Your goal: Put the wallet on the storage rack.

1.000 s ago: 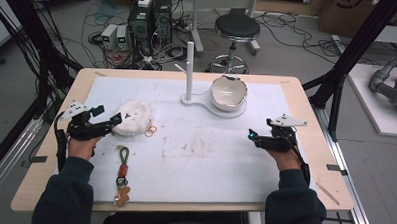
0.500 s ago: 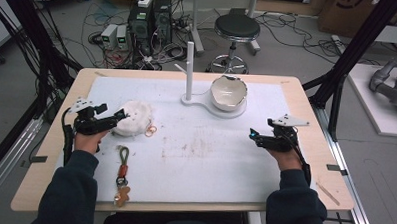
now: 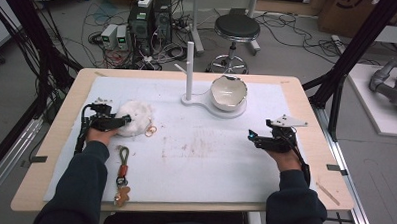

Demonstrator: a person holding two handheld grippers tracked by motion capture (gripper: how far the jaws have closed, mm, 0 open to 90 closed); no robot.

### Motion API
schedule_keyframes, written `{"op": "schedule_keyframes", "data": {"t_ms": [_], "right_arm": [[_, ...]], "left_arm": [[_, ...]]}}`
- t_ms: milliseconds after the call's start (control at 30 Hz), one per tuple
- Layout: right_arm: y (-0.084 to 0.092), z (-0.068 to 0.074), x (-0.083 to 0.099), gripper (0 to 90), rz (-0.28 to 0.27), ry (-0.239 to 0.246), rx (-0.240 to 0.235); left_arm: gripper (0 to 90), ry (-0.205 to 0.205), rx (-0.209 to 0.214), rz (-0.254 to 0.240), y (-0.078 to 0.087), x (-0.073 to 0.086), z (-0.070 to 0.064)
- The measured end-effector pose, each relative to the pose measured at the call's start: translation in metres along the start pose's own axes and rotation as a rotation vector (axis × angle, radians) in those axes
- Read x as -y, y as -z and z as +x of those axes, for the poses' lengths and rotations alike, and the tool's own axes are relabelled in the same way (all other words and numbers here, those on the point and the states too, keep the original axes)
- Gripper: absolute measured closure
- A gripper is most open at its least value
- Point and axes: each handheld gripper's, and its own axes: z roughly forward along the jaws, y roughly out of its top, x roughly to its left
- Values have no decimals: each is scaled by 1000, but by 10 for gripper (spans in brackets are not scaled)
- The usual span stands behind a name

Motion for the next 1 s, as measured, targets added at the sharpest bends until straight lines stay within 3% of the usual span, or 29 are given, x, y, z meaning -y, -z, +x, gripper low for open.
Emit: {"op": "schedule_keyframes", "data": {"t_ms": [100, 267, 333, 367, 433, 600, 633, 667, 733, 800, 900, 1000], "right_arm": [[-1, 0, 0, 208, 1, 2, -2], [-2, 3, -1, 208, 1, 0, -8], [-1, 3, -1, 208, 1, 0, -12], [-1, 4, -2, 208, -5, -6, -23], [-1, 5, -3, 210, -7, -15, -44], [-5, 13, -7, 210, -19, -20, -95], [-6, 16, -8, 210, -24, -21, -108], [-6, 16, -8, 210, -24, -21, -108], [-11, 25, -14, 210, -33, -8, -154], [-14, 29, -15, 210, -30, 3, -165], [-27, 44, -22, 210, -20, 8, -243], [-34, 55, -28, 210, -26, 4, -319]], "left_arm": [[780, 29, 46, -66, 10, 0, 4], [807, -7, 118, -166, 24, -3, -4], [809, -18, 135, -183, 28, -4, -6], [813, -43, 177, -223, 34, -6, -14], [815, -63, 221, -260, 41, -8, -22], [819, -104, 365, -331, 55, -15, -45], [819, -104, 365, -331, 55, -15, -45], [819, -120, 393, -336, 57, -16, -51], [819, -152, 458, -335, 58, -18, -69], [819, -161, 480, -334, 58, -19, -76], [818, -208, 548, -319, 53, -20, -100], [818, -247, 585, -300, 47, -19, -114]]}}
